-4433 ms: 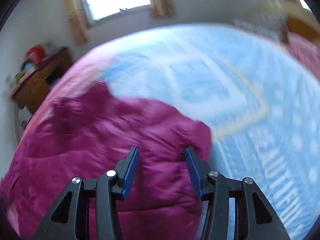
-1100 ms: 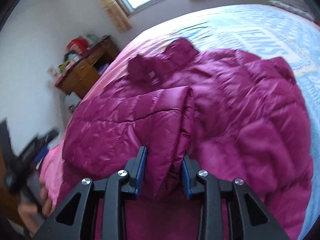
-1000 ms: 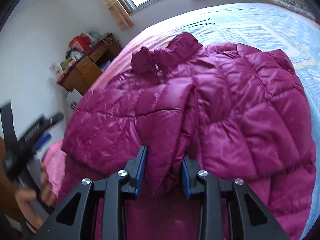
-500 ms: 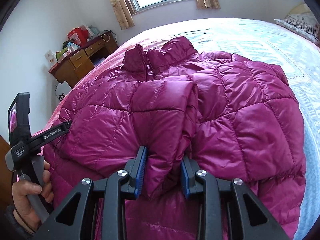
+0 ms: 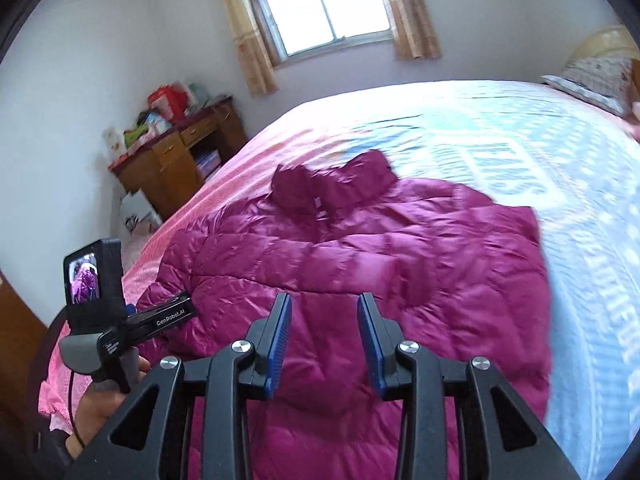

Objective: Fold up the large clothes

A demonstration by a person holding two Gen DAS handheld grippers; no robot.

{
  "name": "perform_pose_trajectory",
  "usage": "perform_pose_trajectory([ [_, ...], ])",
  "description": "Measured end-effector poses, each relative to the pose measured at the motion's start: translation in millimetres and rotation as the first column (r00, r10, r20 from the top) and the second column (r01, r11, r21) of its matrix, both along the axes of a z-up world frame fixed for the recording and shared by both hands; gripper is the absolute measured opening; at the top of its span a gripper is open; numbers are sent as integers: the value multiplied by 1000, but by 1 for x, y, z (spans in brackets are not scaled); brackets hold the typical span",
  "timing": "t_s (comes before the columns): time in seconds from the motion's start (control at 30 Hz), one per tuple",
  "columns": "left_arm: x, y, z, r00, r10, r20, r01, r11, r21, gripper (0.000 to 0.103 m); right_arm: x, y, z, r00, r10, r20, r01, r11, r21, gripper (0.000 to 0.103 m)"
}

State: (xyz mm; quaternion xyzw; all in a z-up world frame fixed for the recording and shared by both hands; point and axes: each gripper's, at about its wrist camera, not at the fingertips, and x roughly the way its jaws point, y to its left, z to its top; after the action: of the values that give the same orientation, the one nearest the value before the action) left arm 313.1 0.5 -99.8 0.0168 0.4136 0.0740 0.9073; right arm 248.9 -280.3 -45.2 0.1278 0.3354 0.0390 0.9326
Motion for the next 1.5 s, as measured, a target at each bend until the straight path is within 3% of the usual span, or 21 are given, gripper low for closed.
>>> perform_pose_trajectory([
  [0.1, -1, -1, -1, 1000, -2, -2, 2, 1000, -3, 103, 19, 7, -27, 995, 12, -95, -12, 1000, 0, 36],
  [0.2, -1, -1, -1, 1000, -4, -2, 4, 1000, 1, 103, 20, 10, -42, 995, 25, -98, -29, 999, -37, 36],
  [0.33, 0, -2, 0, 1000, -3, 1, 3, 1000, 7, 103, 23, 11, -32, 988, 44, -150, -52, 997, -52, 36],
  [0.43, 0, 0, -1, 1000, -5, -3, 5, 1000, -17, 103, 23, -11, -7, 987, 36, -153, -26, 997, 68, 38],
  [0.57, -3, 14, 0, 1000, -17, -6, 16, 991, -132, 103, 32, -50, 48, 994, -10, -112, 29, 986, 167, 62],
  [0.7, -17, 33, 5, 998, -7, 60, 23, 963, -268, 103, 66, -80, 87, 993, -63, -102, 85, 970, 229, 65],
  [0.8, -23, 43, 6, 996, 10, 91, 21, 942, -335, 103, 100, -94, 81, 982, -102, -162, 145, 948, 285, 65],
  [0.93, -30, 50, 7, 992, 24, 122, 26, 920, -392, 103, 148, -88, 49, 958, -108, -265, 197, 921, 336, 65],
  [1.03, -31, 52, 6, 991, 33, 131, 25, 908, -418, 103, 186, -74, 38, 948, -148, -281, 225, 937, 266, 65],
  [1.17, -27, 50, 6, 992, 27, 127, 27, 914, -405, 103, 236, -61, 29, 926, -208, -315, 264, 953, 149, 65],
  [1.3, -25, 51, 6, 992, 23, 128, 32, 913, -407, 103, 269, -59, 14, 905, -202, -374, 283, 943, 176, 65],
  [1.4, -25, 52, 6, 991, 21, 131, 35, 910, -413, 103, 284, -49, 4, 879, -221, -422, 284, 954, 93, 65],
  [1.5, -24, 52, 5, 991, 19, 130, 36, 910, -413, 103, 290, -46, -4, 863, -241, -444, 301, 951, 69, 65],
])
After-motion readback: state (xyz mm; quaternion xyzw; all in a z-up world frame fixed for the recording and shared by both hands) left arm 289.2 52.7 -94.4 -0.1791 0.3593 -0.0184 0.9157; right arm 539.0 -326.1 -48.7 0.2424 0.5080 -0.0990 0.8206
